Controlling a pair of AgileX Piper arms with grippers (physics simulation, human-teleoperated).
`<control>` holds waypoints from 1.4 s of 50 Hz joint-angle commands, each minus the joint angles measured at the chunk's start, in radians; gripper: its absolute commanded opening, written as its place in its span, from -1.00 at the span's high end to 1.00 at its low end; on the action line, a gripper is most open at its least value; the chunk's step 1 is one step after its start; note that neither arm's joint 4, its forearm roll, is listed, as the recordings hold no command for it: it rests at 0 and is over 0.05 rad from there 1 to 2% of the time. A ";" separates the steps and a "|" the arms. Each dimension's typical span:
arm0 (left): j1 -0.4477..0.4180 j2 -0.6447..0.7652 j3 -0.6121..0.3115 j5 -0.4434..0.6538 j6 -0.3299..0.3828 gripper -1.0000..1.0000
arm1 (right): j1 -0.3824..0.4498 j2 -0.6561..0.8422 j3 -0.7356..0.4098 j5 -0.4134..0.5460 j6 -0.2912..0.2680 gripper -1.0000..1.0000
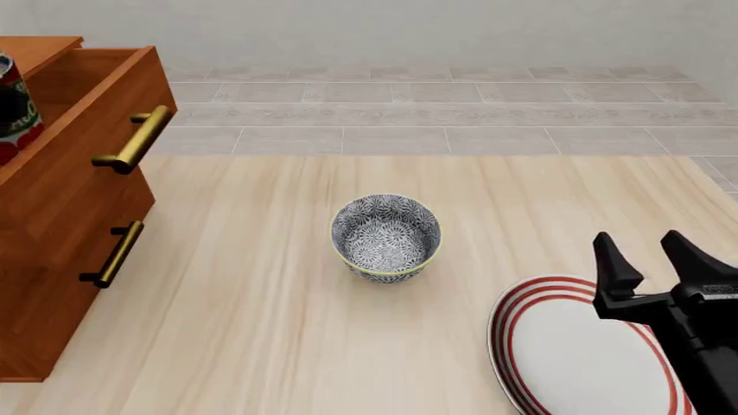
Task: Put the ketchup in the top drawer of the cabinet.
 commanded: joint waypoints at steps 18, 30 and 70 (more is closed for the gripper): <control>0.000 0.003 0.003 -0.007 0.018 -1.00 | 0.004 0.103 0.000 -0.095 0.005 -1.00; -0.006 -0.012 0.005 0.002 0.012 -1.00 | 0.003 0.118 0.000 -0.107 0.004 -1.00; -0.162 -0.226 -0.157 0.246 -0.011 -1.00 | 0.005 0.107 0.000 -0.098 0.003 -1.00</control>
